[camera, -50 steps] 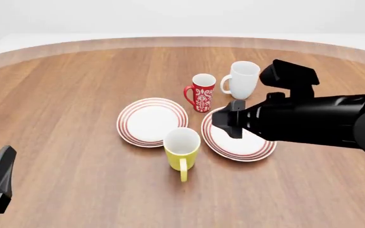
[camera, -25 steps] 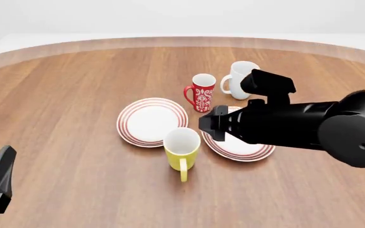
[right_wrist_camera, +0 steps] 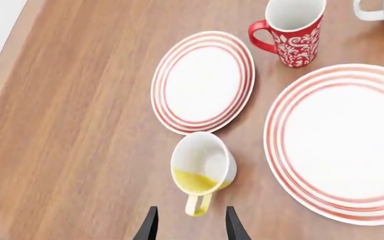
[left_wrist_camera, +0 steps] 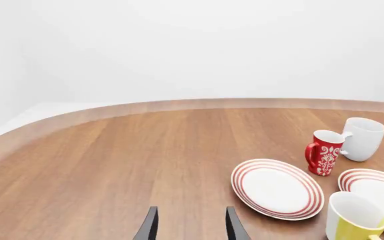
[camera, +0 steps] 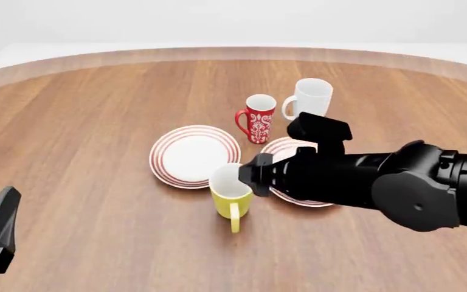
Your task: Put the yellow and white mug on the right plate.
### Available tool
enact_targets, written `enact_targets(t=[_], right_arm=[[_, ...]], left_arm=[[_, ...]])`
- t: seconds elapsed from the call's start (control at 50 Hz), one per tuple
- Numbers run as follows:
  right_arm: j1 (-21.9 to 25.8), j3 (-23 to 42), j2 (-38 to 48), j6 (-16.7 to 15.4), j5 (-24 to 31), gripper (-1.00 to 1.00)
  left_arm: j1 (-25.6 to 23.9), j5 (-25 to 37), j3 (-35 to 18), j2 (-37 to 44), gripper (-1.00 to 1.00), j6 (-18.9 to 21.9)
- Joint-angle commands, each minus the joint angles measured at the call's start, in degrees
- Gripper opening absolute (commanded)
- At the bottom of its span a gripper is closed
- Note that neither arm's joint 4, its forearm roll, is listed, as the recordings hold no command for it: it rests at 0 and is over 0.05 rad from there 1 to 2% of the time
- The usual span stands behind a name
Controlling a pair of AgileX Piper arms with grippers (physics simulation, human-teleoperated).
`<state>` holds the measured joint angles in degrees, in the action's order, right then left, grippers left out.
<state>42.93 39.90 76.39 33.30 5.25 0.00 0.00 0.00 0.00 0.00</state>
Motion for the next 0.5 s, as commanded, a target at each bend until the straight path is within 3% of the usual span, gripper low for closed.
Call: enact_targets(t=[0.02,0.28,0.5], right_arm=[[0.6,-1.6,2.2,1.6,-3.7,1.00],[0.3,-6.3,6.3,3.4,-12.6,1.00],[0.7,-6.4,9.5,4.1,-15.7,1.00]], left_arm=[[0.0,0.0,0.0,0.0,1.00,0.0],[0.0,0.0,0.0,0.0,1.00,0.0],[0.0,0.0,0.0,0.0,1.00,0.0]])
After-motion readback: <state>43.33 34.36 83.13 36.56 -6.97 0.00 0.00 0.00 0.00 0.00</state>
